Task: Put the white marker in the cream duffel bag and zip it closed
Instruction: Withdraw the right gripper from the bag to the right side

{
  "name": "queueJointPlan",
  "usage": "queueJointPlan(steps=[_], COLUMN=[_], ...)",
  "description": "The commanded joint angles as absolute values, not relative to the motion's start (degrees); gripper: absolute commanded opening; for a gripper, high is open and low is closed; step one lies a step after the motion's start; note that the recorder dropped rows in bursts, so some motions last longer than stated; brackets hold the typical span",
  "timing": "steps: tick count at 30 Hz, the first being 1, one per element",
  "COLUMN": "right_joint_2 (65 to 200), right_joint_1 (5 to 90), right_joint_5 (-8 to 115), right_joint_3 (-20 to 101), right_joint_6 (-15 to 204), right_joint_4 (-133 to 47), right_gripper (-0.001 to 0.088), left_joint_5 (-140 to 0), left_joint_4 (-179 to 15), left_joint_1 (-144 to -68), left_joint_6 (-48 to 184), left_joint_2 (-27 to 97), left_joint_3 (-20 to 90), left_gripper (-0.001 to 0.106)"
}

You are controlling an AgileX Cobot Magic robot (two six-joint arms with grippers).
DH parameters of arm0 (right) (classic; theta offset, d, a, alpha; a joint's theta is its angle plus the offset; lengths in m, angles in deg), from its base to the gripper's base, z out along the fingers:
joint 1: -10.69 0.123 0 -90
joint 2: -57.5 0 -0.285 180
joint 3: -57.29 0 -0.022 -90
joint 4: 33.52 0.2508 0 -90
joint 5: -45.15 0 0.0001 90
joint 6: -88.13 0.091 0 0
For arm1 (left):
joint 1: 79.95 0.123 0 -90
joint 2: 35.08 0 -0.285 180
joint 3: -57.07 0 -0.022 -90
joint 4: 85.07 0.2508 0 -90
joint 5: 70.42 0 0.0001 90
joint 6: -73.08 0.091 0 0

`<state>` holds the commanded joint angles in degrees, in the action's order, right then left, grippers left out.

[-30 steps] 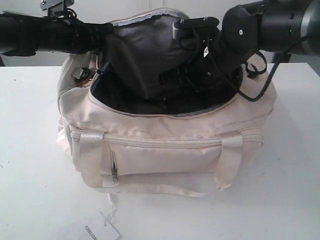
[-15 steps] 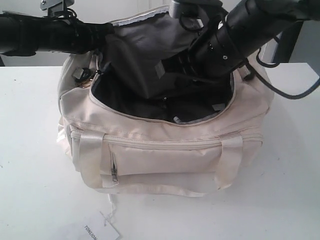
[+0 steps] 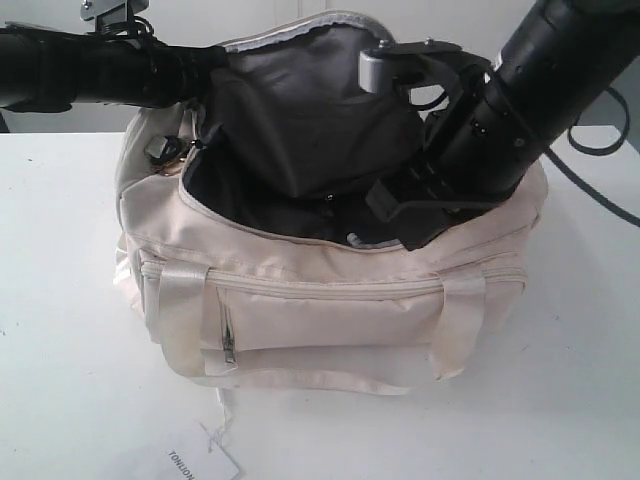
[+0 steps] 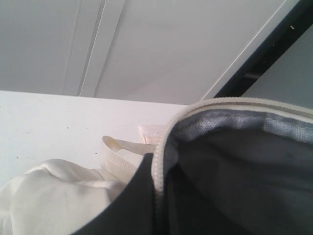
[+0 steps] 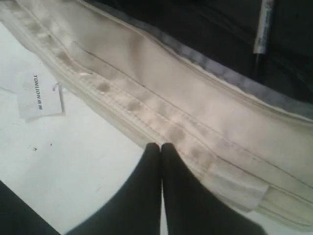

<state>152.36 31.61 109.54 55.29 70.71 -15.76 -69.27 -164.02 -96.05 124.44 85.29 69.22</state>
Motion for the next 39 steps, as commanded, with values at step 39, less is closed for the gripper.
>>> queueJointPlan(steps=[39], right_joint_2=[149.9], right_joint_1=[7.8], right_joint_5=[105.3], right_joint_3=[55.3], right_joint_6=[78.4], right_joint_4=[-15.2], right_gripper=[0.0000], left_joint_5=[-69.3], left_joint_4=[-164.0], left_joint_1=[-96.1], left_joint_6=[124.4], left_joint_2=[85.3], left_joint_3=[69.2], left_gripper=[0.000])
